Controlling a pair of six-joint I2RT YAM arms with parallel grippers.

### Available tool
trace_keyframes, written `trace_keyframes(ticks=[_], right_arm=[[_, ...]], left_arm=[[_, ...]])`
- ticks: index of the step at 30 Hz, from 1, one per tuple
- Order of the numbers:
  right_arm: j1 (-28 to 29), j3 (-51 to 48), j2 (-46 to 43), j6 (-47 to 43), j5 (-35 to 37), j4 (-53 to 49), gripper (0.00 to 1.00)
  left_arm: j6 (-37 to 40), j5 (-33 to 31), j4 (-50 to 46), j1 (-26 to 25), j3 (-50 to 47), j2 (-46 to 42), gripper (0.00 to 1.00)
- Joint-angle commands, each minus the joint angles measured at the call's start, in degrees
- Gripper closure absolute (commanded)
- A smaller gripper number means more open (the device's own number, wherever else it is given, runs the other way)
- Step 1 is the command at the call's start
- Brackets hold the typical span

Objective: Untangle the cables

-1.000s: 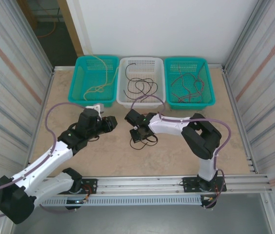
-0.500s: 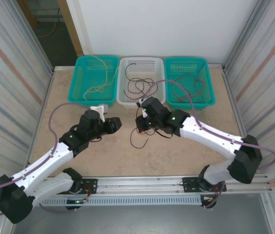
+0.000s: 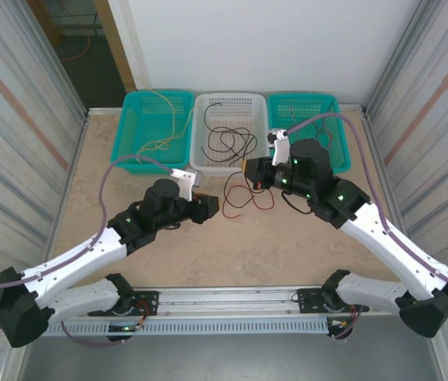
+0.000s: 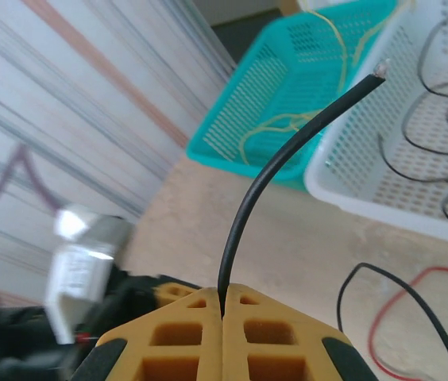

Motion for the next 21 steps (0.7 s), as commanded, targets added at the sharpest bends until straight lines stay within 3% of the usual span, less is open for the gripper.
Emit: trace_keyframes(ticks=[1,6,14,17,21], right_arm=[[-0.8,2.3,-2.2,1.9,-5.6,5.0,1.00],[-1.1,4.6,-3.2,2.0,-7.7,7.2,1.00],[-1.1,6.1,-3.5,2.0,-12.0,10.3,1.00],[-1.2,5.8,-3.8,2.1,-13.6,12.0,1.00],[-1.2,6.2,-4.1,1.9,-13.8,12.1,1.00]], left_arm=[[3.7,-0.1,0.2,0.0,3.4,0.7,0.55],[6.0,0.5,-1.0,-0.1,5.6,0.3,0.46],[5.8,0.5,-0.6,0.0,6.4,-0.9,0.43],[5.5,3.0,0.9,0.3,6.3,-0.5,0.43],[5.2,1.7,-0.5,0.7,6.9,-0.1,0.48]])
